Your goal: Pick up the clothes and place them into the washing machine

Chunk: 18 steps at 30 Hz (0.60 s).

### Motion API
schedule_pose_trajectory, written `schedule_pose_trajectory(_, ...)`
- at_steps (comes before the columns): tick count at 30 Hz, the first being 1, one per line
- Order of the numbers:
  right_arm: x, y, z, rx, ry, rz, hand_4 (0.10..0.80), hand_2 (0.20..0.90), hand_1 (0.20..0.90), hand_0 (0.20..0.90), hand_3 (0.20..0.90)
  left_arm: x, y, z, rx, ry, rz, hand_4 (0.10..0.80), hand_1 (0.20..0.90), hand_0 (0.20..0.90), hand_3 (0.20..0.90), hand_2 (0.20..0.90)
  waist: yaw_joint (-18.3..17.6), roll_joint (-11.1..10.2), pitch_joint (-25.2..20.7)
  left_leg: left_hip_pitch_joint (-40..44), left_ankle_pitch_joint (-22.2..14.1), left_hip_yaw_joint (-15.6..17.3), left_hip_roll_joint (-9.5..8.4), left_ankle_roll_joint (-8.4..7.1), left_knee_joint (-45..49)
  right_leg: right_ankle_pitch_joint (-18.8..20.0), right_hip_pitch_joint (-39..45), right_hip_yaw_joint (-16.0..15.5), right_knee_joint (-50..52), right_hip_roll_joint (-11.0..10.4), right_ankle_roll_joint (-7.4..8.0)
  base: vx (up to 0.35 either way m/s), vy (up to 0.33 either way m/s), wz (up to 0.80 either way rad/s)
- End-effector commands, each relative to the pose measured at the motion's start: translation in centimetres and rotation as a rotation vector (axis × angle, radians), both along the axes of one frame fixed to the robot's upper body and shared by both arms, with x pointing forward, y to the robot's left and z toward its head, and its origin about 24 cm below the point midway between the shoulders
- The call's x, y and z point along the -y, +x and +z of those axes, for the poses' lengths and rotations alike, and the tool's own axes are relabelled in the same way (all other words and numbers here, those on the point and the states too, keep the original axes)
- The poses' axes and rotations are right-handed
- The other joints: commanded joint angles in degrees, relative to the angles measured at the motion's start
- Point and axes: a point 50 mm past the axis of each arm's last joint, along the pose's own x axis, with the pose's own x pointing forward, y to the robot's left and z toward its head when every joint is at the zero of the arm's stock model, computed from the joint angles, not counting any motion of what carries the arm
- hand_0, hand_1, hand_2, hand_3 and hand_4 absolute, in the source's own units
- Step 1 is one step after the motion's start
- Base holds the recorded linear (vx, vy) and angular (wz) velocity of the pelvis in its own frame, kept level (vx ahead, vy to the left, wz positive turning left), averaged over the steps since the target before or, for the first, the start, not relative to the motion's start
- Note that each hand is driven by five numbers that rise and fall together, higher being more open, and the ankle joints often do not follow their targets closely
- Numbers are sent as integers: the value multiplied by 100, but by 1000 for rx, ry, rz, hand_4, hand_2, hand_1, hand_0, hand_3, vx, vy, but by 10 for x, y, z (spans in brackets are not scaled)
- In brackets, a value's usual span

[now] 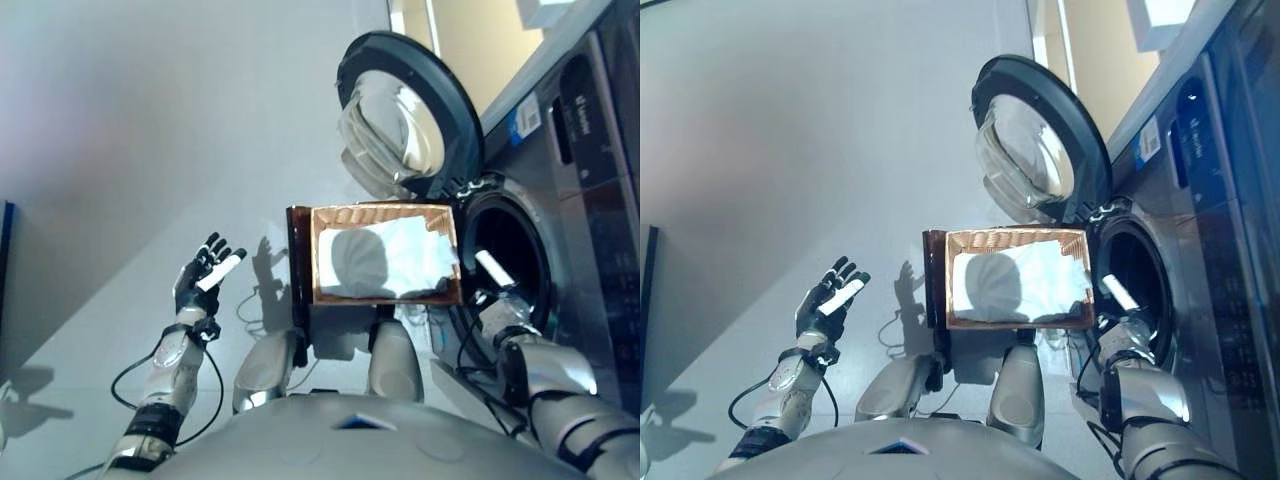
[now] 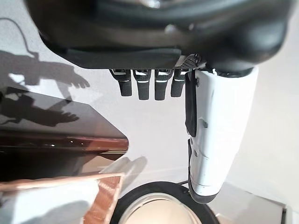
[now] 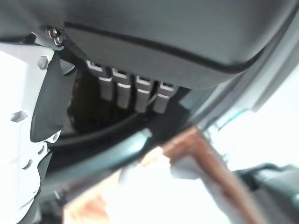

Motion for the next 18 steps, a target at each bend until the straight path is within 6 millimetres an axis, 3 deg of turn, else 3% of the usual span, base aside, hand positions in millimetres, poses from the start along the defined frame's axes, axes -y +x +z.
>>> schedule_pose_trajectory(1, 11, 7, 12, 25, -123, 108, 800, 900, 900, 900, 900, -18, 9, 21, 135, 62, 50, 800, 900, 900, 900, 900, 1, -106, -224, -198, 279, -240, 105, -370, -191, 99, 220, -111, -311, 14, -87, 83, -31, -5)
schedule_pose_trajectory(11, -13, -4, -7, -82, -121, 310, 800, 900, 900, 900, 900, -17, -1, 14, 103, 59, 69, 800, 900, 900, 900, 900, -15, -162, -323, 244, 284, -271, 186, -397, -423, 12, 642, -219, -467, 31, -61, 47, -13, 0)
schedule_pose_trajectory(18, -46, 37, 6, -137, -345, 721, 800, 900, 900, 900, 900, -17, 2, 20, 129, 65, 56, 800, 900, 900, 900, 900, 86, -152, -314, 59, 316, -314, 132, -364, -375, 49, 437, -234, -368, 14, -65, -32, 4, 2)
